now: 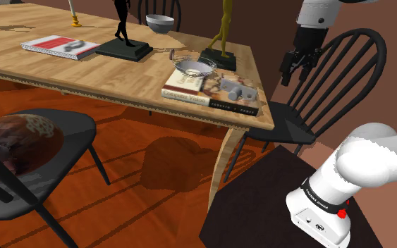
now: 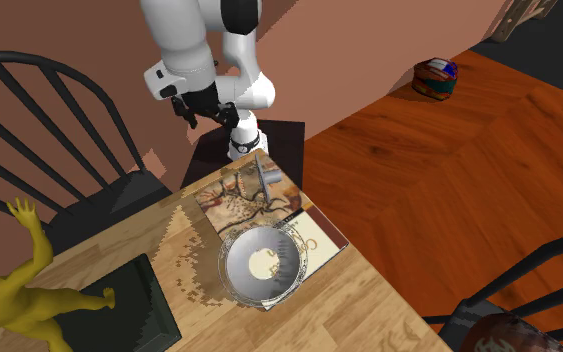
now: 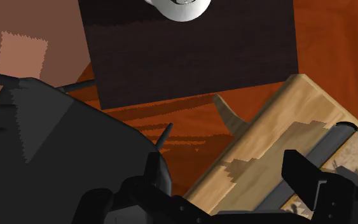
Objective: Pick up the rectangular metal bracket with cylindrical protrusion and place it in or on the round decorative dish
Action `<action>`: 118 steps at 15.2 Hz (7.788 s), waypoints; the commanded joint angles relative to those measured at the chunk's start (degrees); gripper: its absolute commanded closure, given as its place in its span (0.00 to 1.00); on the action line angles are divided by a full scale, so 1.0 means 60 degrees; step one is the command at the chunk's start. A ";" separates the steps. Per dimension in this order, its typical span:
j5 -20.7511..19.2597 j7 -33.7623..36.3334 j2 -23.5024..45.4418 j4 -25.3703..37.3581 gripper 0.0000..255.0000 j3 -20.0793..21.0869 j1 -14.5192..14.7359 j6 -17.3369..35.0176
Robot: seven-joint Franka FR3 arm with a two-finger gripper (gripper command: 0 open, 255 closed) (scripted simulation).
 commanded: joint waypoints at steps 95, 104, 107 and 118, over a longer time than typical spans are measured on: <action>-0.0248 0.2576 0.9416 0.8683 1.00 0.2418 0.0428 0.1407; -0.0249 0.2576 0.9417 0.8686 0.00 0.2418 0.0428 0.1406; -0.0249 0.2576 0.9417 0.8685 0.00 0.2418 0.0428 0.1406; -0.0365 0.2619 0.9878 1.0540 0.00 0.2458 0.0556 -0.0003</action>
